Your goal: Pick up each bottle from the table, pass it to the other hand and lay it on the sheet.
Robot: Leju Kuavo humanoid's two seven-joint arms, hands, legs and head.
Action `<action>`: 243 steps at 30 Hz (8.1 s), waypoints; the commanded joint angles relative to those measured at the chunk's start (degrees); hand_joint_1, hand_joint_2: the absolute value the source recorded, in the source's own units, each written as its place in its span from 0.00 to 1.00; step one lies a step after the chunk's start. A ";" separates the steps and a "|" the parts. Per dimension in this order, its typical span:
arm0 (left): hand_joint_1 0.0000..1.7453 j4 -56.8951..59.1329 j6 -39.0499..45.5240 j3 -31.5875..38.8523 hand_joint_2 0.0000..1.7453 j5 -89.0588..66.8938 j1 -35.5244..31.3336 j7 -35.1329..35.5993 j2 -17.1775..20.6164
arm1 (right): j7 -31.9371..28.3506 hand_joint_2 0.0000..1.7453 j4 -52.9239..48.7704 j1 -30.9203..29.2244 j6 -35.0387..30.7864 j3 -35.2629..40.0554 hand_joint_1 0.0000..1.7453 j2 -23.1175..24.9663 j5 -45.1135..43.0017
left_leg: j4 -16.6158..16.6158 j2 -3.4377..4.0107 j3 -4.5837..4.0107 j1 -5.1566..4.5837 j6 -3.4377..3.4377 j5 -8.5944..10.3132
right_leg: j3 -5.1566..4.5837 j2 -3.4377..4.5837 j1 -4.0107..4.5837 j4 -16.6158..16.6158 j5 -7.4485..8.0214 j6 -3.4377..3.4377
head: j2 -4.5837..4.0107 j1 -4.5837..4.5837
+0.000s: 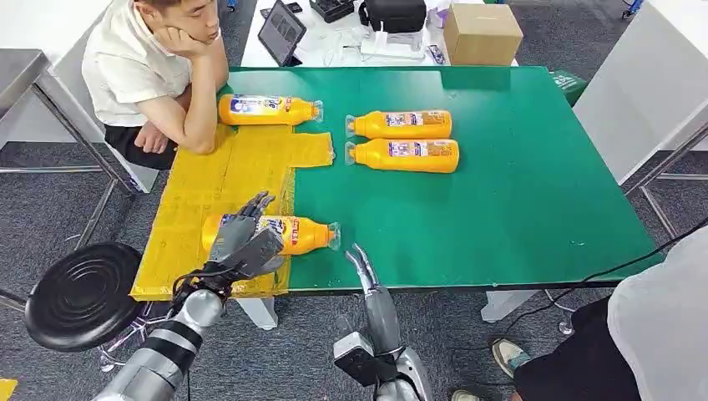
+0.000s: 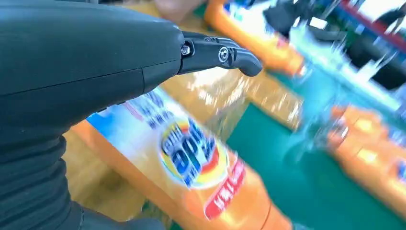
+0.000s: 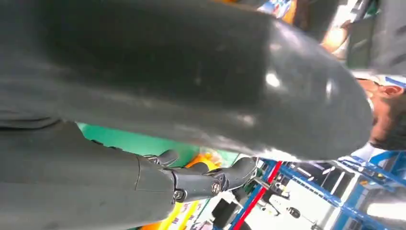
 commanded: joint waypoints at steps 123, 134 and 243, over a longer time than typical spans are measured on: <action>0.00 -24.11 -12.62 1.70 1.00 47.38 12.22 -3.40 -2.15 | 19.97 1.00 38.33 -24.13 5.94 -22.96 0.98 -13.70 35.72 | -0.07 -0.02 0.46 0.09 -0.09 -0.05 | 0.47 -0.09 0.13 -0.21 -0.02 -0.10 | 0.00 -0.02; 0.00 -26.58 -10.87 3.20 1.00 48.75 15.35 -5.48 -1.92 | 8.67 1.00 32.49 -20.87 5.27 -28.48 1.00 -12.05 23.67 | -0.05 0.05 0.43 0.06 -0.08 -0.05 | 0.41 -0.02 0.10 -0.15 0.00 -0.10 | 0.00 -0.02; 1.00 -28.58 -15.03 2.03 1.00 55.95 18.00 -14.82 -5.15 | -0.11 0.00 4.58 -5.71 15.53 -0.11 0.00 -3.76 -3.69 | -0.06 -0.21 0.02 0.11 -0.11 -0.10 | 0.09 -0.25 0.13 -0.15 -0.14 -0.12 | 0.00 -0.02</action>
